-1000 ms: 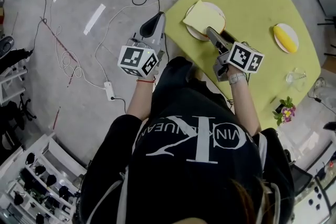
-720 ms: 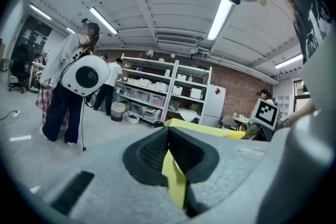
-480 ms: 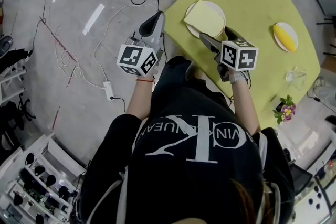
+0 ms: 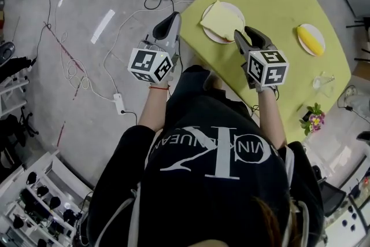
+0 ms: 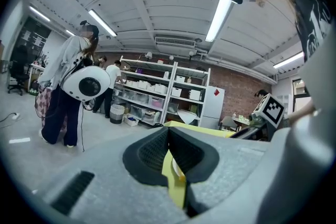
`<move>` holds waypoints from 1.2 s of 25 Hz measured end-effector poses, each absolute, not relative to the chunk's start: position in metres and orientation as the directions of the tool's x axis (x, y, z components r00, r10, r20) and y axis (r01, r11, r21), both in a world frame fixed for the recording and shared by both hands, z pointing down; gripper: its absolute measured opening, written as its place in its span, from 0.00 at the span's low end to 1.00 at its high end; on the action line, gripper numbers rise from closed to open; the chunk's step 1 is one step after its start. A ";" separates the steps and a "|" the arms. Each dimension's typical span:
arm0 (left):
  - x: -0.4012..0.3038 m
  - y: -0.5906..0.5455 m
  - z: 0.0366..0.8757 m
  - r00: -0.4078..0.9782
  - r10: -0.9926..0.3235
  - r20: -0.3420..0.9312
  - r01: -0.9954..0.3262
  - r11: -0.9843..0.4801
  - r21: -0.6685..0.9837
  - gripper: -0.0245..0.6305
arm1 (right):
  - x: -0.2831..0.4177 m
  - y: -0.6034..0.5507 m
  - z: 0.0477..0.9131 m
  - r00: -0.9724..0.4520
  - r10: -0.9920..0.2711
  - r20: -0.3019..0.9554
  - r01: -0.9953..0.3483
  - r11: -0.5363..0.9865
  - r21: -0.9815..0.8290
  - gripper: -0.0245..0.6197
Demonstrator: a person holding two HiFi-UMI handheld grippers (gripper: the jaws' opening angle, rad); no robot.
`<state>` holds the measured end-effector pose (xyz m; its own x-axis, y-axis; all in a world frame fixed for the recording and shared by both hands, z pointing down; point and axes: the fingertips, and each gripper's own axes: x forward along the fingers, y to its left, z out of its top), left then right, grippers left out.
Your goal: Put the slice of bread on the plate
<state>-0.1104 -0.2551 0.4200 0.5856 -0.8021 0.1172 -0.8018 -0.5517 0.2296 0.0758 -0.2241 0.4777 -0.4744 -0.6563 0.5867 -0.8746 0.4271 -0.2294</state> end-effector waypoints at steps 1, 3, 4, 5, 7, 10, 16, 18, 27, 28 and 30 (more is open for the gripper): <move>-0.109 -0.255 0.419 0.586 -0.802 0.114 -0.801 -0.553 0.227 0.05 | 0.080 -0.225 0.474 -0.468 -0.670 0.576 -0.878 0.424 -0.220 0.21; -0.107 -0.255 0.417 0.587 -0.802 0.110 -0.801 -0.556 0.222 0.05 | 0.087 -0.225 0.468 -0.458 -0.695 0.555 -0.884 0.419 -0.205 0.09; -0.106 -0.255 0.415 0.588 -0.802 0.108 -0.801 -0.557 0.220 0.05 | 0.090 -0.226 0.464 -0.454 -0.707 0.542 -0.887 0.418 -0.198 0.04; -0.105 -0.255 0.414 0.588 -0.802 0.105 -0.800 -0.559 0.217 0.05 | 0.092 -0.226 0.460 -0.454 -0.719 0.526 -0.887 0.418 -0.194 0.04; -0.105 -0.255 0.410 0.588 -0.803 0.098 -0.800 -0.561 0.212 0.05 | 0.095 -0.227 0.451 -0.461 -0.741 0.488 -0.885 0.421 -0.198 0.04; -0.105 -0.256 0.404 0.587 -0.805 0.085 -0.802 -0.563 0.199 0.05 | 0.098 -0.230 0.435 -0.470 -0.779 0.416 -0.882 0.426 -0.199 0.04; -0.108 -0.260 0.386 0.576 -0.816 0.052 -0.810 -0.561 0.174 0.05 | 0.104 -0.233 0.402 -0.473 -0.833 0.288 -0.881 0.446 -0.156 0.04; -0.107 -0.261 0.379 0.576 -0.817 0.039 -0.810 -0.563 0.163 0.05 | 0.106 -0.233 0.393 -0.472 -0.844 0.255 -0.882 0.451 -0.139 0.04; -0.108 -0.264 0.352 0.568 -0.823 -0.002 -0.817 -0.565 0.118 0.05 | 0.102 -0.234 0.348 -0.502 -0.859 0.102 -0.865 0.497 -0.068 0.04; -0.108 -0.265 0.350 0.566 -0.824 -0.005 -0.818 -0.563 0.115 0.05 | 0.101 -0.234 0.344 -0.505 -0.859 0.088 -0.863 0.500 -0.067 0.04; -0.110 -0.265 0.346 0.565 -0.825 -0.011 -0.820 -0.562 0.109 0.05 | 0.100 -0.234 0.339 -0.506 -0.860 0.067 -0.862 0.501 -0.074 0.04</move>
<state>-0.1097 -0.2653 0.3463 0.5646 -0.8253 -0.0112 -0.8198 -0.5623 0.1086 0.1002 -0.2345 0.3391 -0.5059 -0.8600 0.0668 -0.8621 0.5014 -0.0738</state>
